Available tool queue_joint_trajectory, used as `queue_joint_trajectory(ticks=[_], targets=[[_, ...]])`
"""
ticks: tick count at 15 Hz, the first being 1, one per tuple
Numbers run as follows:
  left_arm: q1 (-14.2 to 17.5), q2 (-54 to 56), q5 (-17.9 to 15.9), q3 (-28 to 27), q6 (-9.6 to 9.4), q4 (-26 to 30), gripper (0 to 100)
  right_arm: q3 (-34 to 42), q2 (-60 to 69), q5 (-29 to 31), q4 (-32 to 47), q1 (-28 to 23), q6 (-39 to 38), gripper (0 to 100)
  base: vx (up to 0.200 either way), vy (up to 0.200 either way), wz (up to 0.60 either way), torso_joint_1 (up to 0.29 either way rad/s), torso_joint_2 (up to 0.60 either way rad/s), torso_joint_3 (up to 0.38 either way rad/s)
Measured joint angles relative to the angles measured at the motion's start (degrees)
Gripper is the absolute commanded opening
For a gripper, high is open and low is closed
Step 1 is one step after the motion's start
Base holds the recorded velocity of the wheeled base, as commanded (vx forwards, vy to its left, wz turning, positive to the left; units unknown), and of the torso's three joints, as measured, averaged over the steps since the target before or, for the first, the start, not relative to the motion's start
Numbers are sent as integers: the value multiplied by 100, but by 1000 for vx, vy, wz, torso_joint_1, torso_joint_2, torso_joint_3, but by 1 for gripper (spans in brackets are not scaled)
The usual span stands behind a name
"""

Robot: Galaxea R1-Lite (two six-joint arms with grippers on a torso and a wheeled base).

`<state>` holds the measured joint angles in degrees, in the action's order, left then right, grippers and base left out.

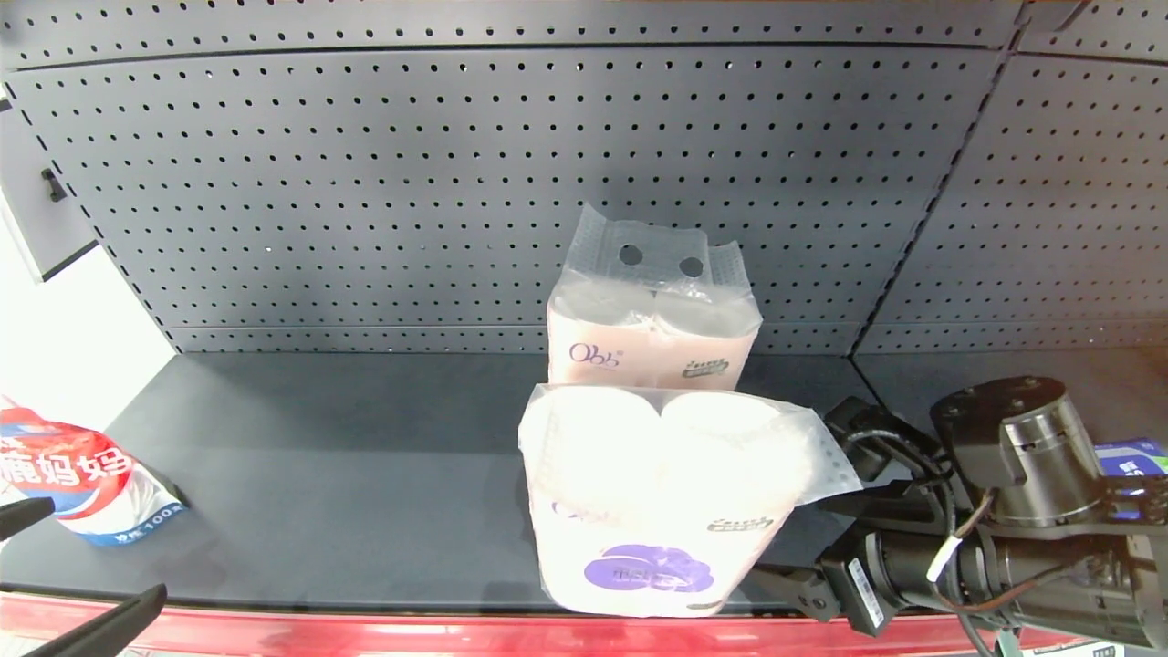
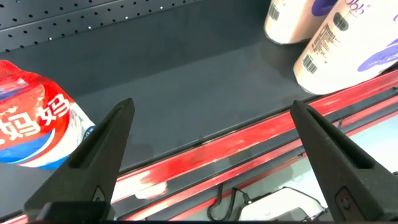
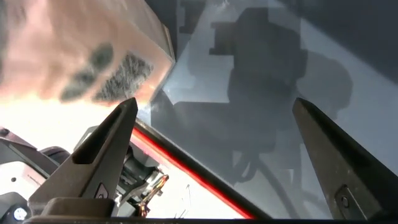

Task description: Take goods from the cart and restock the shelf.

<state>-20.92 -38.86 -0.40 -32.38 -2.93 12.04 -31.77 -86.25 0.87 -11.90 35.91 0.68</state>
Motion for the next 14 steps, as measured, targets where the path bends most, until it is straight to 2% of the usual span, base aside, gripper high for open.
queue_joint_trajectory(ticks=[4,5,6,8,10,12,14], targets=[[0,144,-2,168,13,-4,100,394,791,149,-52,-299,29,100,0,0,0,0,0,0],[0,234,7,243,96,-4,100,501,1095,277,-50,-435,40,100,0,0,0,0,0,0],[0,364,43,347,266,-4,100,611,1490,449,-41,-614,55,100,0,0,0,0,0,0],[6,640,357,562,579,11,100,840,2352,806,87,-998,93,100,0,0,0,0,0,0],[33,987,614,777,872,82,100,1039,3402,1153,545,-1469,152,100,0,0,0,0,0,0],[238,1263,645,840,979,401,100,989,4336,1389,1432,-2059,207,100,0,0,0,0,0,0],[577,1591,658,906,981,783,100,868,5238,1486,2118,-2577,319,100,0,0,0,0,0,0]])
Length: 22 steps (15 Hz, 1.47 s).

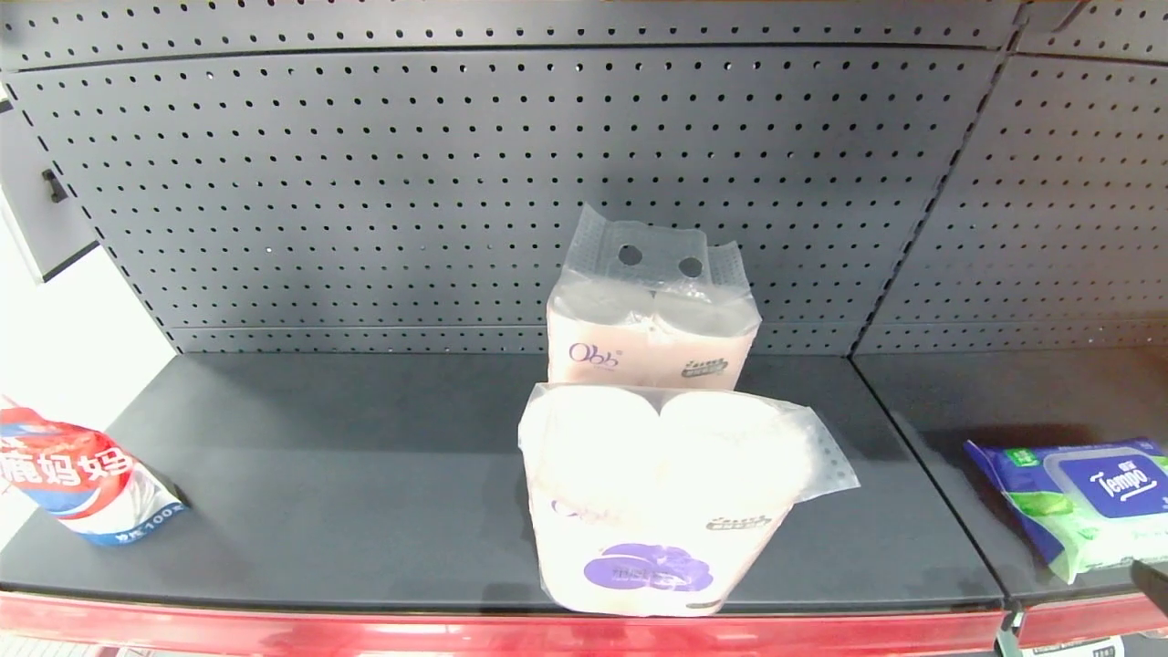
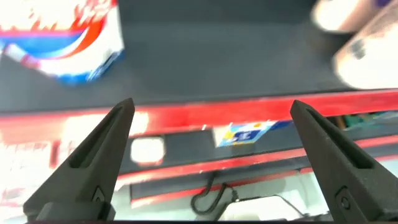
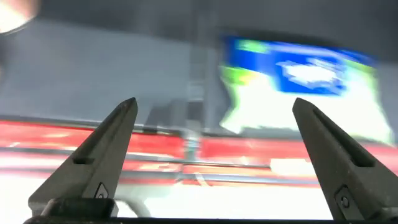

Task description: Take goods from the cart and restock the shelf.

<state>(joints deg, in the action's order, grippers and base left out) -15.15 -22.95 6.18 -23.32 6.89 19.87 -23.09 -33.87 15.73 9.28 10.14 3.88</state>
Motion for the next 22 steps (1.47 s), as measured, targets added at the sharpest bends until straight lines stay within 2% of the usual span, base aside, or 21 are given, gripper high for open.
queue_joint_trajectory(ticks=[2,4,6,8,9,10,13,15,17,18,19,20,21,22], targets=[[341,402,121,45,-22,651,100,-34,881,23,895,-414,96,100,0,0,0,0,0,0],[855,653,252,23,-29,1108,100,-44,1620,-32,1886,-825,138,100,0,0,0,0,0,0],[1417,833,266,56,-38,1218,100,300,2302,-438,1869,-994,149,100,0,0,0,0,0,0],[1599,1141,161,157,-71,1234,100,868,2855,-937,1297,-1017,90,100,0,0,0,0,0,0],[1625,1401,85,243,-101,1237,100,1115,3039,-1122,796,-1017,-24,100,0,0,0,0,0,0],[1601,1654,73,375,-123,1218,100,1268,3159,-1172,701,-1017,-101,100,0,0,0,0,0,0],[1534,2109,35,707,-235,572,100,1530,3335,-1182,194,-1017,-224,100,0,0,0,0,0,0],[1525,2221,-151,1189,-333,-644,100,2003,3368,-1373,-957,-1014,-243,100,0,0,0,0,0,0],[1523,2266,-634,1866,-319,-2192,100,2232,3382,-1491,-906,-1012,-306,100,0,0,0,0,0,0],[1523,2277,-828,2093,-284,-2458,100,2263,3384,-1493,-923,-1012,-315,100,0,0,0,0,0,0],[1523,2282,-933,2211,-276,-2328,100,2285,3387,-1491,-918,-1012,-319,100,0,0,0,0,0,0],[1523,2286,-661,2258,-273,-2299,100,2293,3387,-1488,-920,-1007,-323,100,0,0,0,0,0,0],[1523,2288,-197,2297,-191,-2236,100,2295,3389,-1486,-918,-1007,-325,100,0,0,0,0,0,0],[1523,2291,-90,2305,-79,-2221,100,2295,3389,-1486,-917,-1007,-325,100,0,0,0,0,0,0]])
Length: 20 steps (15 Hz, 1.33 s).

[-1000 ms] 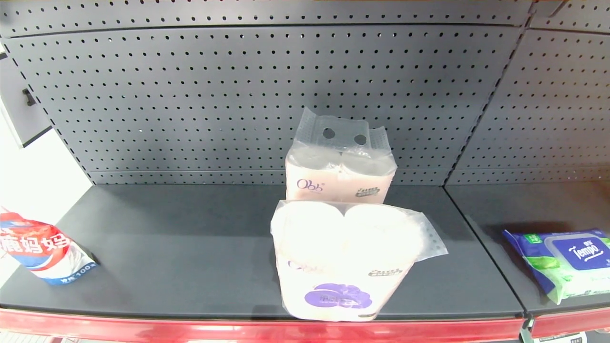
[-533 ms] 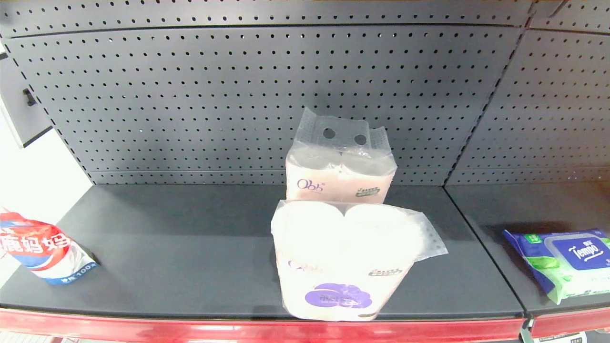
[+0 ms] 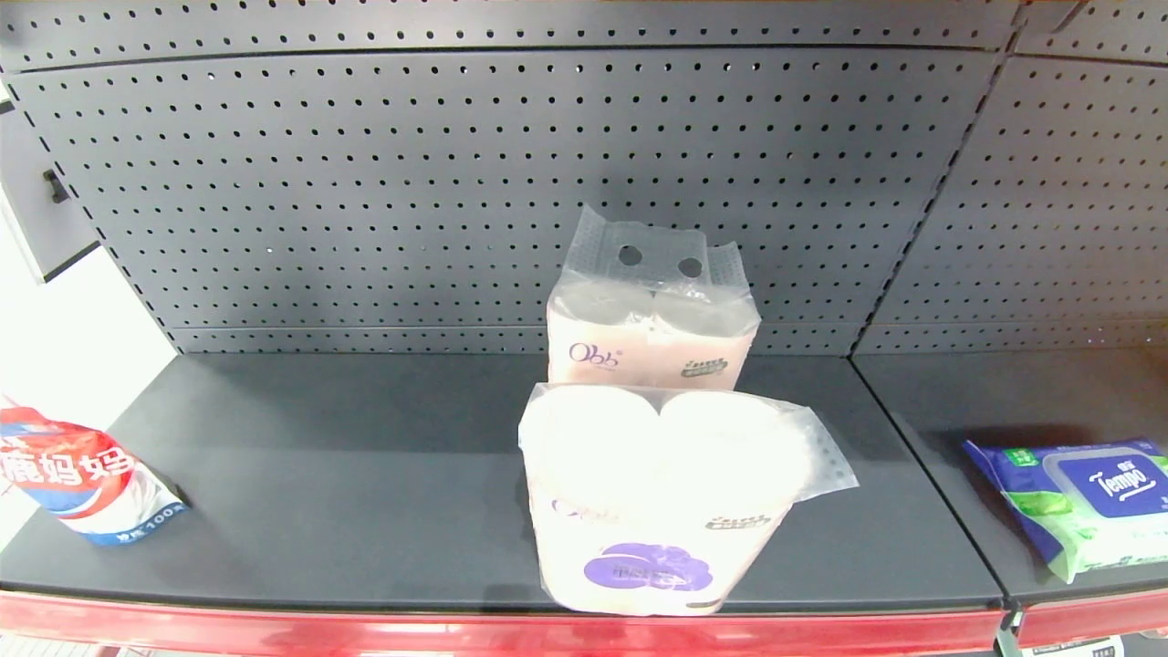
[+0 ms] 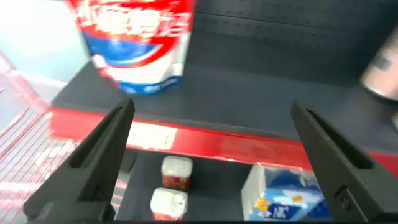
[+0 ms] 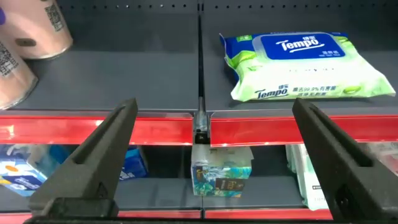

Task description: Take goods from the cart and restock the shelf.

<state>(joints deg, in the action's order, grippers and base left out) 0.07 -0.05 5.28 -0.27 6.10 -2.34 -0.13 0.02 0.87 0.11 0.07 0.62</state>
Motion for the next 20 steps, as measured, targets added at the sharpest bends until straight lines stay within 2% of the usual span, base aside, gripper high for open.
queue_joint_trajectory(ticks=[2,4,6,8,14,17,20], targets=[[0,0,-272,13,52,11,100,4,0,0,2,0,0,100,0,0,0,0,0,0],[0,2,-383,-20,-24,-121,100,4,2,-2,5,0,-7,100,0,0,0,0,0,0],[-5,0,-492,-402,-90,-206,100,4,2,-7,5,-2,-11,100,0,0,0,0,0,0],[-10,0,-617,-901,-110,-59,100,4,0,-7,5,-7,-11,100,0,0,0,0,0,0],[-7,2,-755,-1585,-156,-23,100,4,2,-7,7,-7,-13,100,0,0,0,0,0,0],[-7,2,-766,-1519,-128,-48,100,4,2,-7,7,-5,-11,100,0,0,0,0,0,0],[-7,2,-836,-959,-130,-50,100,4,2,-9,7,-5,-11,100,0,0,0,0,0,0]])
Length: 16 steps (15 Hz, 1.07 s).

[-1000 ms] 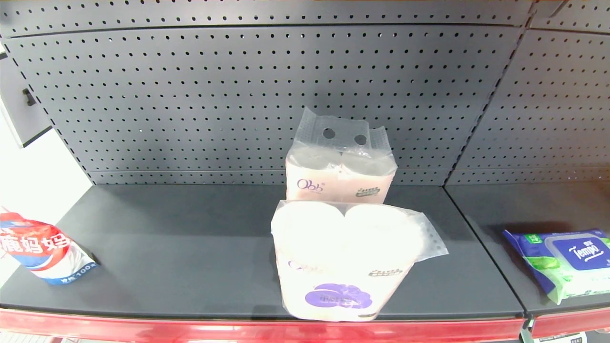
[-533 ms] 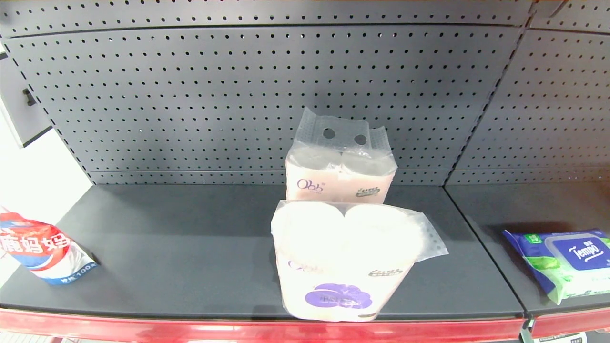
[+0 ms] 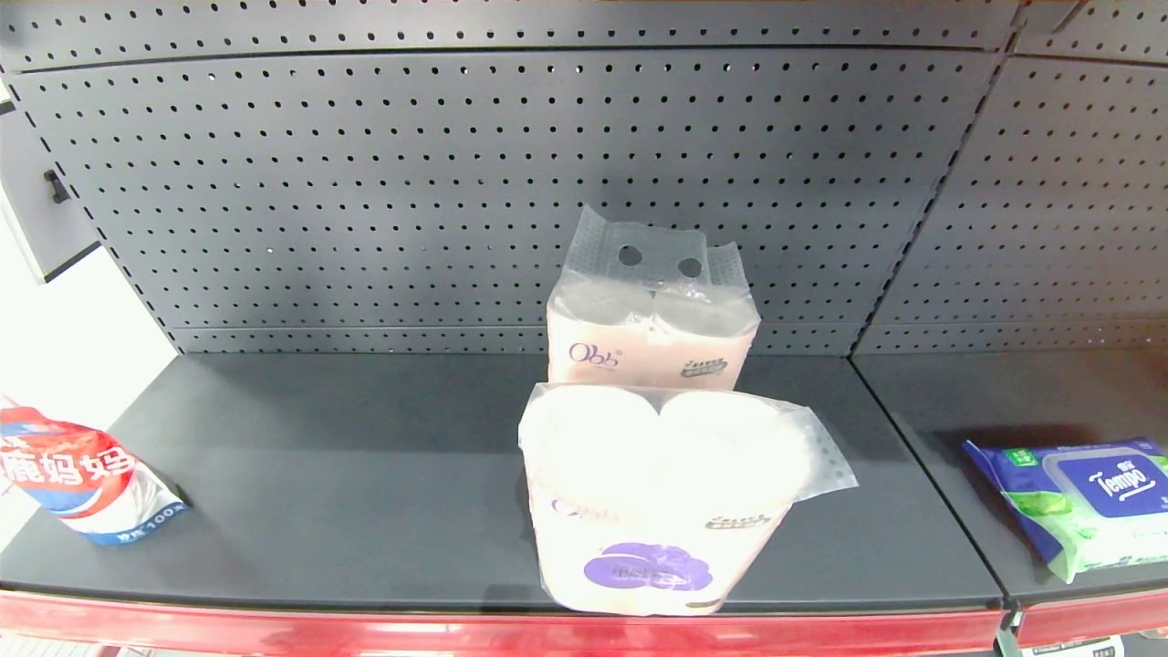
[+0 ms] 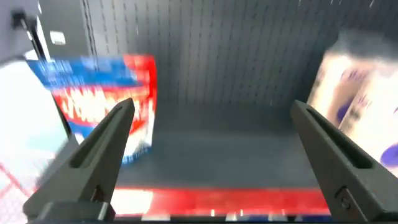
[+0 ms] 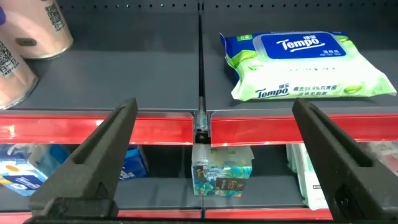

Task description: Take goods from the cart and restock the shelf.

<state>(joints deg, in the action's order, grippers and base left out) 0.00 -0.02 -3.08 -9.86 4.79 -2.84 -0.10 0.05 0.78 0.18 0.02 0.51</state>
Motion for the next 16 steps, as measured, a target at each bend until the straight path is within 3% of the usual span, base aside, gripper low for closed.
queue_joint_trajectory(ticks=[1,3,5,8,9,10,11,12,16], targets=[[0,0,-6,319,-34,-9,100,0,0,1,0,0,0,100,0,0,0,0,0,0],[0,0,7,796,-277,71,100,0,0,0,0,0,0,100,0,0,0,0,0,0],[0,0,88,934,-296,68,100,0,0,1,-2,0,0,100,0,0,0,0,0,0],[0,0,631,979,-272,41,100,0,0,1,0,-2,0,100,0,0,0,0,0,0],[0,0,579,979,-277,41,100,0,0,0,0,-2,0,100,0,0,0,0,0,0],[0,0,238,979,-357,101,100,0,0,0,0,-2,0,100,0,0,0,0,0,0],[0,0,-94,981,-563,317,100,0,0,0,0,0,0,100,0,0,0,0,0,0],[0,0,-138,981,-552,330,100,0,0,1,0,0,0,100,0,0,0,0,0,0],[0,0,235,981,-484,308,100,0,0,1,0,0,0,100,0,0,0,0,0,0]])
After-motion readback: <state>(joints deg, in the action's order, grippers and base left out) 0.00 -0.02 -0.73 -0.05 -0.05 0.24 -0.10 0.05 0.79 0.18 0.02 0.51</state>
